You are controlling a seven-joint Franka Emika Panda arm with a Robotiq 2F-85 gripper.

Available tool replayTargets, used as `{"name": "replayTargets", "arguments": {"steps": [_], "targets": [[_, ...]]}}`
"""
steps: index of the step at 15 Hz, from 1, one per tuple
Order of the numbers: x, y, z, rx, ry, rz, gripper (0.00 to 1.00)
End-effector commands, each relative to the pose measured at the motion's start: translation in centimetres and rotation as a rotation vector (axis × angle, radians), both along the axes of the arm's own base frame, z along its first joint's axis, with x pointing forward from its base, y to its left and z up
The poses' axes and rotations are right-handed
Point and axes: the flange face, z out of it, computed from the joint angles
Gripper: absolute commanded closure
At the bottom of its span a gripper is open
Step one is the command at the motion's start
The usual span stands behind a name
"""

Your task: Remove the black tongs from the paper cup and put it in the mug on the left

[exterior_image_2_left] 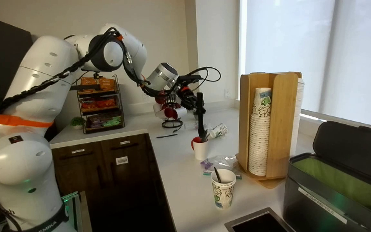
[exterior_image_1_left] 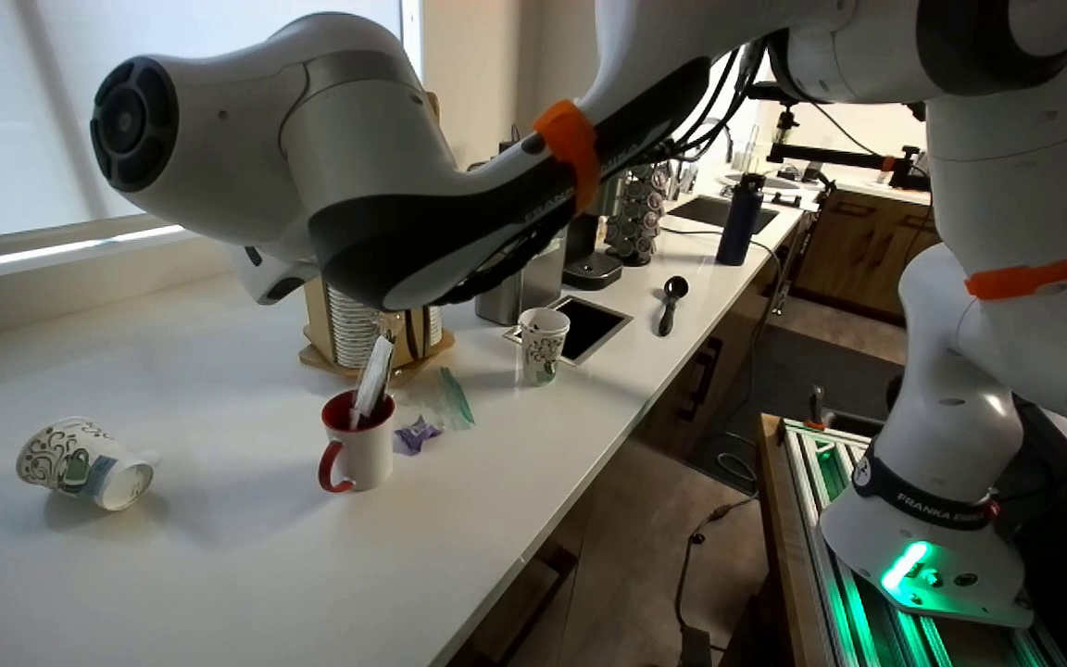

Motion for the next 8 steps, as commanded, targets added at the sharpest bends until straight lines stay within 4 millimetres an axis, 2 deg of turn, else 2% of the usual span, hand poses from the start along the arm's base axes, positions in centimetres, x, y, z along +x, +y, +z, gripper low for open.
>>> {"name": "replayTargets", "arguments": {"steps": [1,4,8], "targets": [[0.3,2.4,0.2,0.010,0.015,0.100,0.92],[1.0,3.3,0.1,0.022,-0.005,0.169,0.92],[2.9,3.2,-0.2,0.082,-0.053,0.310,0.92]]}}
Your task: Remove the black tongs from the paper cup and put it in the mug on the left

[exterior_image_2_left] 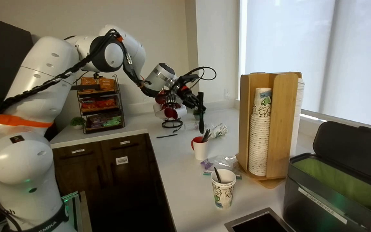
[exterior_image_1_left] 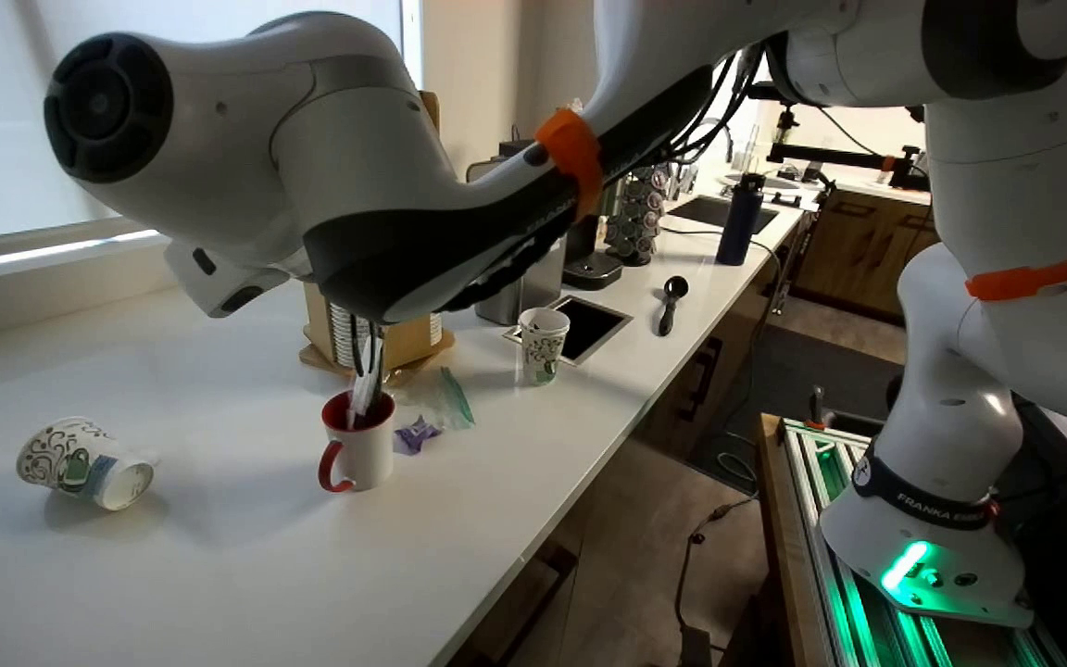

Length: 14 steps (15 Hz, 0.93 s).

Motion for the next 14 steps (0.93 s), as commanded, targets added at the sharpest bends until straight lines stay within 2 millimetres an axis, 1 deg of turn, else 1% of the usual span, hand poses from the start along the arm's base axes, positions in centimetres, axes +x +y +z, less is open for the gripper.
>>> {"name": "replayTargets", "arguments": {"steps": [1,4,6,11,14], "targets": [[2.0,-0.2,-0.5,0.053,-0.023,0.137,0.92],[3.0,-0.2,-1.2,0.115,-0.010,0.212,0.92],[3.2,-0.1,-1.7,0.159,0.019,0.247,0.92],[2.1,0.4,-2.5,0.159,0.095,0.215,0.92],[1.5,0.6,-2.4,0.138,0.103,0.170,0.92]]}}
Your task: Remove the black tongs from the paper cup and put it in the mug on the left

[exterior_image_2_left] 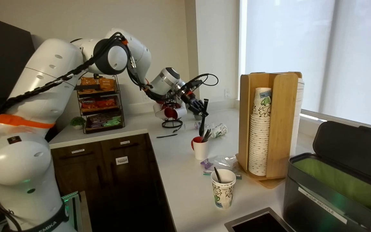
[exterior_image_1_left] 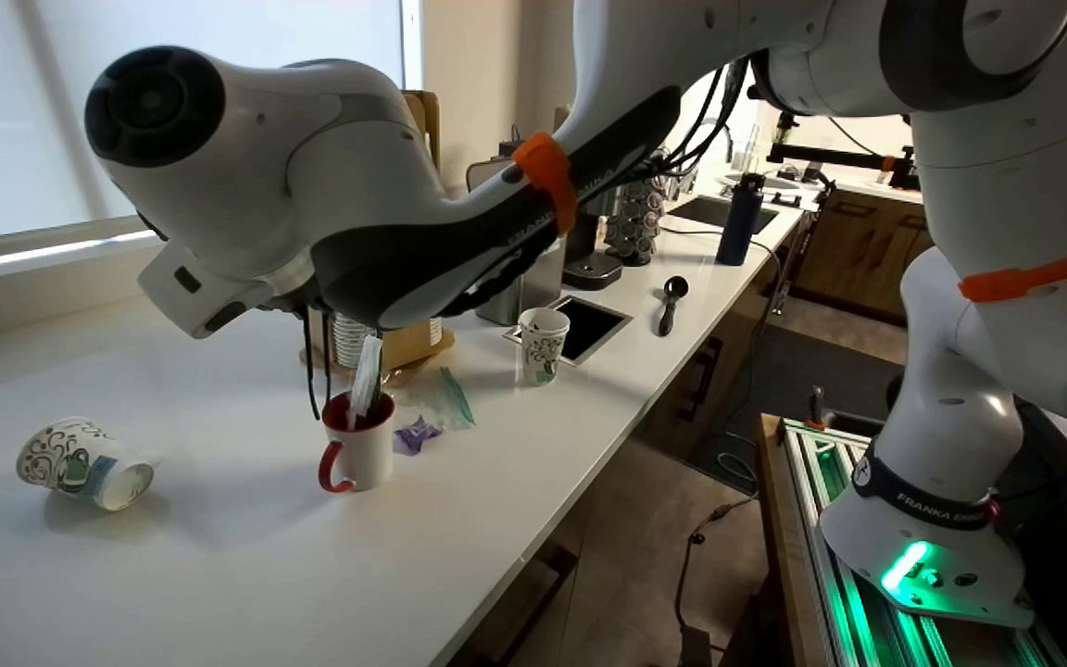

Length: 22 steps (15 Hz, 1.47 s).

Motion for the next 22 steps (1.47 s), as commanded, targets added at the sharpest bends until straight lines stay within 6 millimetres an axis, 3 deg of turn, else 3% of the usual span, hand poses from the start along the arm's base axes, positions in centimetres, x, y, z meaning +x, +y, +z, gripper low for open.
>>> {"name": "replayTargets", "arguments": {"steps": [1,7,14,22], "targets": [[-1.2,0.3,0.1,-0.035,0.046,-0.044,0.92],[-2.3,0.1,-0.6,-0.116,0.102,-0.120,0.92],[-0.7,-1.2,-3.3,-0.154,0.124,-0.125,0.92],[-0.2,-0.3,-6.9,-0.180,0.226,-0.078,0.92]]}}
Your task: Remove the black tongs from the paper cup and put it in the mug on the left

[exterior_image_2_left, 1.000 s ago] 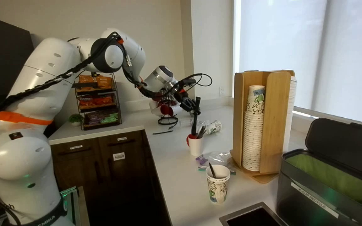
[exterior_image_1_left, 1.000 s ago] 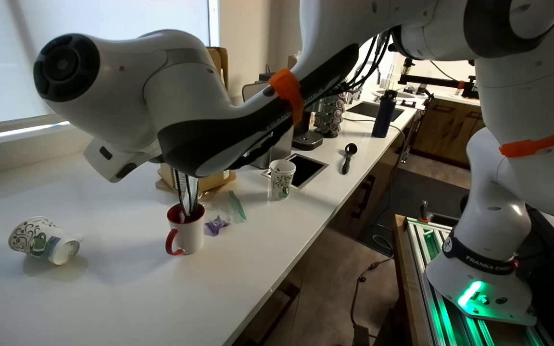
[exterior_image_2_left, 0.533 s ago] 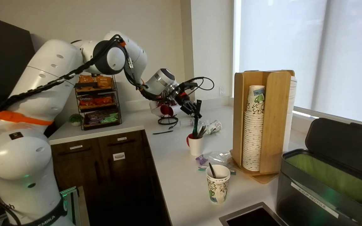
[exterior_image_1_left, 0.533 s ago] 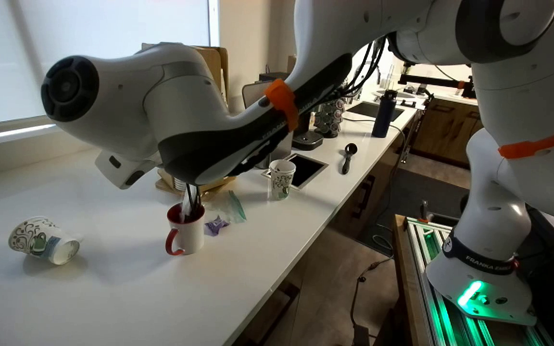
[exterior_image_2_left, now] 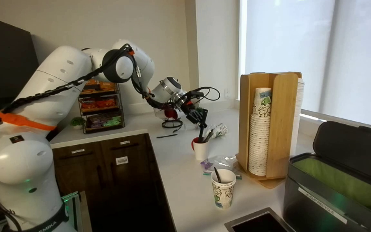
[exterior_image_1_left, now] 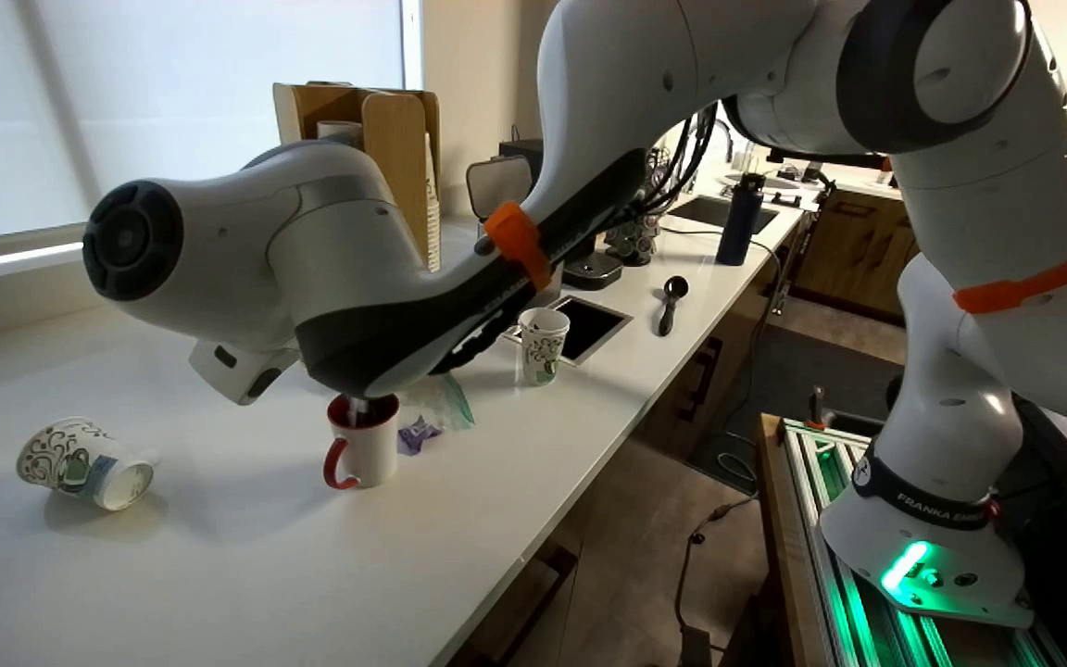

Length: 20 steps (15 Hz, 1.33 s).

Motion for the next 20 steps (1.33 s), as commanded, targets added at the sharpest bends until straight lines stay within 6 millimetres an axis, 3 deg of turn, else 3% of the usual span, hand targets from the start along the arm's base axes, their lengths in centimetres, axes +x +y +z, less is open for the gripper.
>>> {"name": "replayTargets", "arguments": {"steps": [1,8,9,11,16,20], "targets": [[0.5,0.5,-1.3,-0.023,0.058,0.016,0.92],[0.9,0.6,-2.6,-0.059,0.144,0.049,0.92],[0.9,0.6,-2.6,-0.061,0.152,0.049,0.44],[0.9,0.7,-2.5,-0.066,0.153,0.046,0.38],[0.3,0.8,-0.3,-0.085,0.095,0.041,0.01],[-0.4,1.3,2.5,-0.100,0.018,0.046,0.00]]}}
